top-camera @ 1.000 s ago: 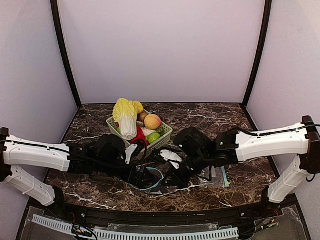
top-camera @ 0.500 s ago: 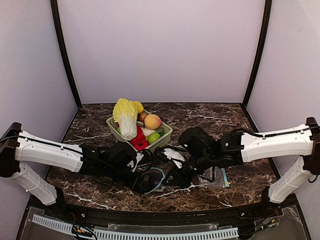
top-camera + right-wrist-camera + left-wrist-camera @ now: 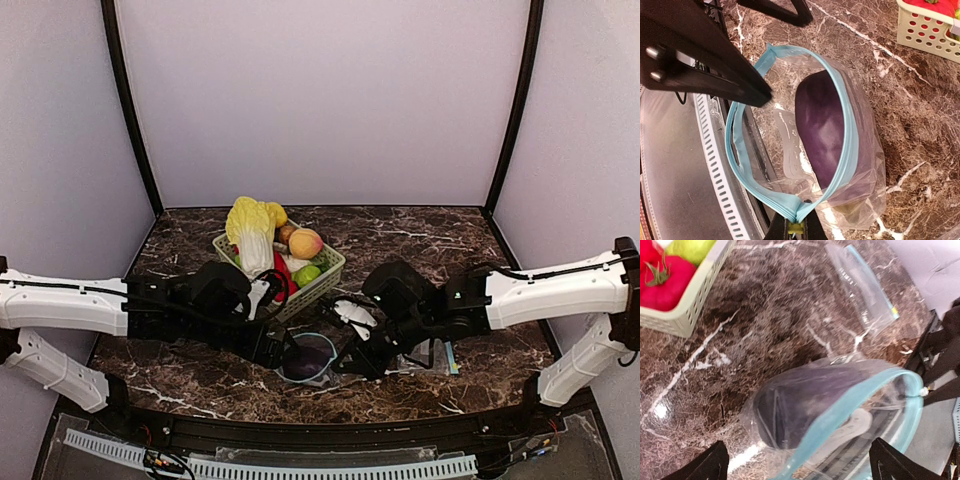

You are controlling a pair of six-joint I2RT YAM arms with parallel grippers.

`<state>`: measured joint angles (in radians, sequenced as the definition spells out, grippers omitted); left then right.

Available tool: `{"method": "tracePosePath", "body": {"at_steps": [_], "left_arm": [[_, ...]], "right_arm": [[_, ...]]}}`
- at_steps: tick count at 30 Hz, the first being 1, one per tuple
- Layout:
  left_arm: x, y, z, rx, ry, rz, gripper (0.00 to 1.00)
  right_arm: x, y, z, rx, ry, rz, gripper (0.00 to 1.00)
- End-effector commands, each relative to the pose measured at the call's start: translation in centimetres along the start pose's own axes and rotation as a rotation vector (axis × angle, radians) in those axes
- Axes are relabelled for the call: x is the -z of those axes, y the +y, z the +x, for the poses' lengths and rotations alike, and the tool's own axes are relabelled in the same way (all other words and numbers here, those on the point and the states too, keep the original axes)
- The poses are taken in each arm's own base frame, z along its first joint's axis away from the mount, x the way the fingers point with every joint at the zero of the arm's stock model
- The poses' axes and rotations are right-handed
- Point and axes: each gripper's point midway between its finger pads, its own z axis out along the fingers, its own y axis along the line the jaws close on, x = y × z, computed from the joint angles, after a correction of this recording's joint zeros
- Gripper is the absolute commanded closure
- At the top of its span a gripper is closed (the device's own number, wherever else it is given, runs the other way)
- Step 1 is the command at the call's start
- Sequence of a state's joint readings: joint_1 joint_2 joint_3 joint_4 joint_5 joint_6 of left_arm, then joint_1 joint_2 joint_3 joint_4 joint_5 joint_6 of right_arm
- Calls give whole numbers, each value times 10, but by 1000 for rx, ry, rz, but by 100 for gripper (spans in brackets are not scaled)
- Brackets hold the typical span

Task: Place the food in the zip-top bag and seal the zipper
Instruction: Adjust the fake vegetable in the zipper food storage bag, then pass from the right arm to the left

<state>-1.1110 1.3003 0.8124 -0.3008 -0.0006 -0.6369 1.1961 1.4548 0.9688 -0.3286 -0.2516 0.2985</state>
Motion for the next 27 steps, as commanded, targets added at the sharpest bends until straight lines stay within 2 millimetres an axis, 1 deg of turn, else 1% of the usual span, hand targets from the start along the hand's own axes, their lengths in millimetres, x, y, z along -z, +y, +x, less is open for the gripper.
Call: {"method": "tracePosePath", "body": {"at_steps": [1,2,4,5,6,7,8,9,10,11,12,13,14,19,22,27], "left_arm": [[38,-7,-19,39,-79,29,1],[43,-4,-18,52,-81,28,1],[46,1,-13,85,-78,23,1],[44,6,-8,105,-69,16,2],[46,6,-8,122,-74,24,5],[44,10,-2,132,-65,19,7],[45,9,-2,149,-71,30,12],[43,12,2,157,-67,27,15],[43,11,0,171,-81,42,21],[41,14,3,177,-79,40,24],[41,8,3,188,-77,75,27],[39,10,6,196,-70,79,28],[37,6,6,204,-67,101,29],[26,8,15,221,-30,107,32],[22,7,15,222,-31,112,38],[14,10,15,225,-23,87,45]], "right_arm": [[3,-1,-8,-7,-52,13,100],[3,-1,-9,-7,-57,13,100],[3,-2,-11,-6,-63,13,100],[3,-1,-11,-5,-65,13,100],[2,-1,-12,-4,-66,12,100],[2,-1,-12,-4,-67,10,100],[1,-1,-11,-6,-65,9,100],[1,-1,-11,-7,-64,8,100],[1,-1,-11,-8,-64,8,100],[0,-1,-11,-9,-63,7,100],[0,-1,-11,-11,-63,6,100],[0,-1,-10,-12,-62,5,100],[0,-2,-10,-14,-62,6,100],[-2,-1,-8,-19,-59,0,100],[-2,-1,-7,-22,-58,-2,100],[-2,-1,-6,-26,-60,-4,100]]}}
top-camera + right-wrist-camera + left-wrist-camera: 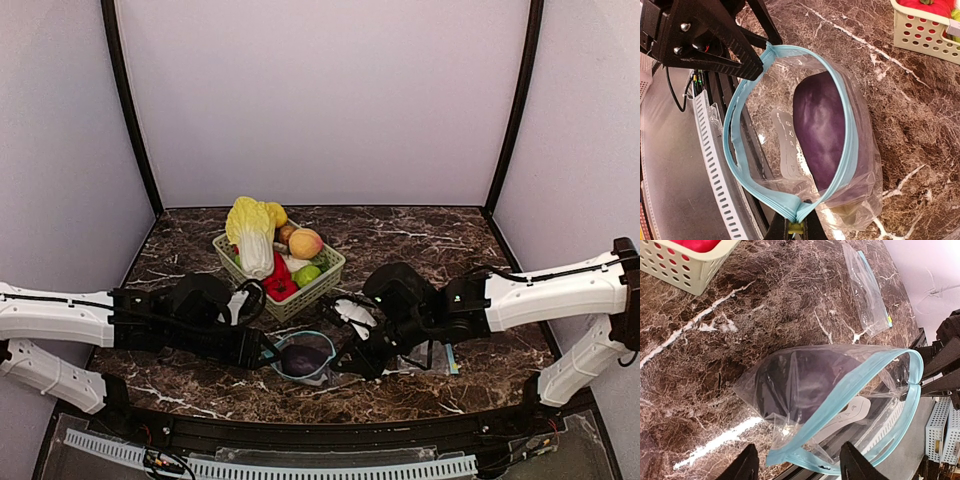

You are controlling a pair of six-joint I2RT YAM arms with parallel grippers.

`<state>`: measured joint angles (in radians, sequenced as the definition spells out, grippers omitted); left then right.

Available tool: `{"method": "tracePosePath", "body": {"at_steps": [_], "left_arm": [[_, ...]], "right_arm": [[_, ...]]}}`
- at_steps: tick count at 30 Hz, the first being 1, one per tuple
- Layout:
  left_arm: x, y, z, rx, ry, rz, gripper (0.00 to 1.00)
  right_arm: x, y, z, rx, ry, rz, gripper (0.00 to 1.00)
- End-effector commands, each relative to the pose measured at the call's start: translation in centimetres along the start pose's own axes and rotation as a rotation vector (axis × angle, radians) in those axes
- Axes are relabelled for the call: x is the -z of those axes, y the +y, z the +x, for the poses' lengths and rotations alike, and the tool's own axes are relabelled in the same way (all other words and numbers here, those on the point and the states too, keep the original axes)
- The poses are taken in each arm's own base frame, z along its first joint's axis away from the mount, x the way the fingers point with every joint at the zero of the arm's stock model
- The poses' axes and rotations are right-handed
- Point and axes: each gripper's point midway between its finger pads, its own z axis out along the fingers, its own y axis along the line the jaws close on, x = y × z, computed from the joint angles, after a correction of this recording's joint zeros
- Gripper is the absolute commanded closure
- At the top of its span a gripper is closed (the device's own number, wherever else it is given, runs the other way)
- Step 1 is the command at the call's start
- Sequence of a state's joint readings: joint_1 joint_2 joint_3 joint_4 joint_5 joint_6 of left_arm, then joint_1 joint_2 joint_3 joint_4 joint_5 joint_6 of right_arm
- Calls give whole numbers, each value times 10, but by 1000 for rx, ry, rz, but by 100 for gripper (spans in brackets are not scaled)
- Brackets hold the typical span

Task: Place the food in the zip-top bag and seal the zipper
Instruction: Pass from the right arm to the left

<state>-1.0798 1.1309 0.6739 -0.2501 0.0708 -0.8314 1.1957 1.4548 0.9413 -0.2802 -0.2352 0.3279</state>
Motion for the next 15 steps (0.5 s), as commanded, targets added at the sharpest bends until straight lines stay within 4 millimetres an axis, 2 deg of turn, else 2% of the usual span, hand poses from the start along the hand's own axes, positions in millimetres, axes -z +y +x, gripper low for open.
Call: {"method": "tracePosePath", "body": {"at_steps": [1,9,13,15], "left_arm": [[-6,2,-1,8,1,-8,46],[-11,6,-6,-4,-3,-52,58],[-10,5,-10,-22,-17,-62,69],[-9,4,-13,-30,-22,-61,79]], "right_arm": [[1,3,-5,-2,-35,-16,100],[1,1,0,-8,-26,-14,100],[0,1,3,-14,-19,-17,100],[0,0,3,-16,-20,-15,100]]}}
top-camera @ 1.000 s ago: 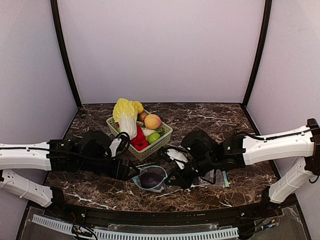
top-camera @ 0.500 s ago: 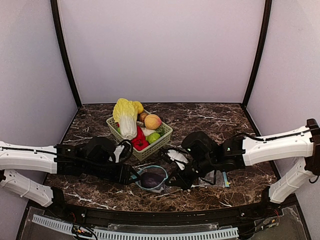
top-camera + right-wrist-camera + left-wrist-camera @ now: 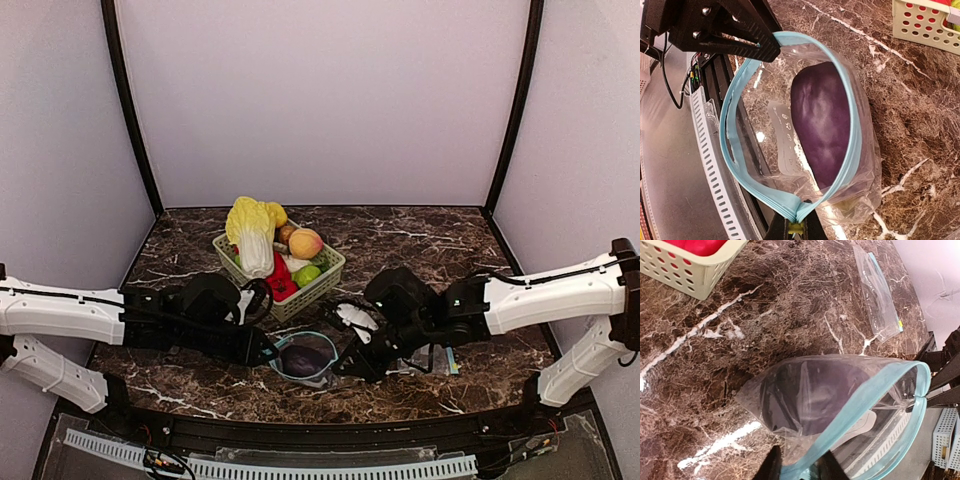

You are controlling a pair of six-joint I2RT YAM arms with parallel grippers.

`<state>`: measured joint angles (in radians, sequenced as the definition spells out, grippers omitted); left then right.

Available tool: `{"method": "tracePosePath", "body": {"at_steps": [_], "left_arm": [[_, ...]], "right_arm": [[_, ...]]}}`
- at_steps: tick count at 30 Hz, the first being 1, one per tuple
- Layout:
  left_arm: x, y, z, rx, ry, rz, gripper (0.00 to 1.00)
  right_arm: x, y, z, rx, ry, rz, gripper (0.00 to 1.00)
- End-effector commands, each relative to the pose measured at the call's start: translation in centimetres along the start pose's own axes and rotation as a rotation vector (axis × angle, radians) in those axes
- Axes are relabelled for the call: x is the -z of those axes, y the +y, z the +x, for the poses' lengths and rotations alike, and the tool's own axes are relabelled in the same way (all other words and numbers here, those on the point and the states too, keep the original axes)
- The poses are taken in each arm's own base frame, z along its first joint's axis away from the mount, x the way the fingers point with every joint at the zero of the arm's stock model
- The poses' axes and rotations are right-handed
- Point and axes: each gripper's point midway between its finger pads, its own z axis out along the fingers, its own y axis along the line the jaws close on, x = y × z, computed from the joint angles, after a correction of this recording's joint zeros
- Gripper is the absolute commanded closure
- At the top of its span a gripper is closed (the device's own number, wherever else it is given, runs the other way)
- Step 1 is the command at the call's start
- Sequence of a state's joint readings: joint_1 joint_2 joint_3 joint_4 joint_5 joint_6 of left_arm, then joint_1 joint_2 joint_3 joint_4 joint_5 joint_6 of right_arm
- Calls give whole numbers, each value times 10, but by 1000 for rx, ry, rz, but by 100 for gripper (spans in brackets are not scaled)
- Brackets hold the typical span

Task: Place the food in the zip-top bag and seal the zipper
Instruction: Pass from the right arm to the left

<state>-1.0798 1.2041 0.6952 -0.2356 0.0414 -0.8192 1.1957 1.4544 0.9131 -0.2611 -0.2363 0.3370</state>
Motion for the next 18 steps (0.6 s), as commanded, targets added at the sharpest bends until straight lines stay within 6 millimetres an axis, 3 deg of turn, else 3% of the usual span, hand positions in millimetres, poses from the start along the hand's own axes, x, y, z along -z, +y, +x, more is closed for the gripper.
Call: {"method": "tracePosePath", "body": {"at_steps": [1,4,10,12,18], "left_arm": [[5,-2,-10,-25,-28,-14,82],[7,-3,-12,-36,-30,-16,95],[12,-4,-13,-50,-32,-15,99],[15,0,-18,-55,-51,-45,99],[23,16,-20,-38,-57,-98,99]], "right_arm": [[4,4,-5,-4,-32,-15,100],[7,3,-6,-6,-40,-3,95],[22,-4,-13,-4,-54,52,50],[32,-8,-19,-6,-67,90,40],[62,-37,-48,-45,-91,243,29]]}}
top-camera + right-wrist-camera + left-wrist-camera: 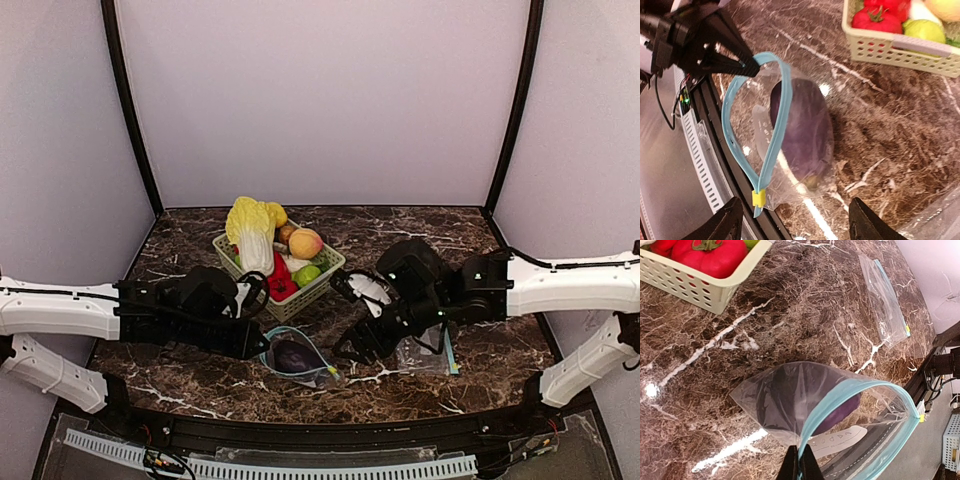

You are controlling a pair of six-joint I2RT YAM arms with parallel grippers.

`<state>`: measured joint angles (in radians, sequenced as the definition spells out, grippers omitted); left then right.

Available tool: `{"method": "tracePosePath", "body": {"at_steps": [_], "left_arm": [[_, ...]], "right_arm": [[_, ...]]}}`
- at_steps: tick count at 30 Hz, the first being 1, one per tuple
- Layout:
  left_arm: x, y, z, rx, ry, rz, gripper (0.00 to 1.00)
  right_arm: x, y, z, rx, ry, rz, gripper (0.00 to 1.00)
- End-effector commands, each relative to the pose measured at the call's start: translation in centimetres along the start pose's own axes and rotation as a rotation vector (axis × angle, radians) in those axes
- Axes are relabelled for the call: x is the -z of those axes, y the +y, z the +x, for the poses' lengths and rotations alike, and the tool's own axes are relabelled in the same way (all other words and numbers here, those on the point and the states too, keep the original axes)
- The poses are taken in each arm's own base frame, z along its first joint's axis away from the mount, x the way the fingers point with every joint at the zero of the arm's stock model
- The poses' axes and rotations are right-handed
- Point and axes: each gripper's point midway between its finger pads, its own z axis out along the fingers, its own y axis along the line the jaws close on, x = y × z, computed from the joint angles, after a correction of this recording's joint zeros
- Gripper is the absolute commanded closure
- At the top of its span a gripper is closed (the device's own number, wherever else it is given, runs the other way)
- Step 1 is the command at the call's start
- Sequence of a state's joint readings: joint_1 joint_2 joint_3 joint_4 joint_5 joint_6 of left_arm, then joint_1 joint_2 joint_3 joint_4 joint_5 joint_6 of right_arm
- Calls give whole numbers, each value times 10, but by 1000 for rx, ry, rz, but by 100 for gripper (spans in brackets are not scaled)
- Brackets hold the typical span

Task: Place the food in the zip-top bag and seal the zipper
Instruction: Pass from the right arm to the left, then pick up the fake fruit from the bin.

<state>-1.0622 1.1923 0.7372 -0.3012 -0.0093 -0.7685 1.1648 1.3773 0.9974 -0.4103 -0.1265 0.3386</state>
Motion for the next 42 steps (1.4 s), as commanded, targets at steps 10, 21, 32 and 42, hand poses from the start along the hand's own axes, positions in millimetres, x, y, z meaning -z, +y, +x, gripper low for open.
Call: {"method": "tracePosePath", "body": {"at_steps": [10,21,32,42], "left_arm": [[22,29,-16,34,-41,-49,99],[21,43,-21,44,-48,-81,99],[17,47,-15,109,-54,-38,99],[16,46,-14,141,-65,-17,99]], "right_arm": [[9,-104,-79,-83,-35,367,21],[-39,-145,-146,-28,-47,399,19],[-108,-176,-155,7,42,383,30],[-142,-201,-142,-5,112,380,29]]}}
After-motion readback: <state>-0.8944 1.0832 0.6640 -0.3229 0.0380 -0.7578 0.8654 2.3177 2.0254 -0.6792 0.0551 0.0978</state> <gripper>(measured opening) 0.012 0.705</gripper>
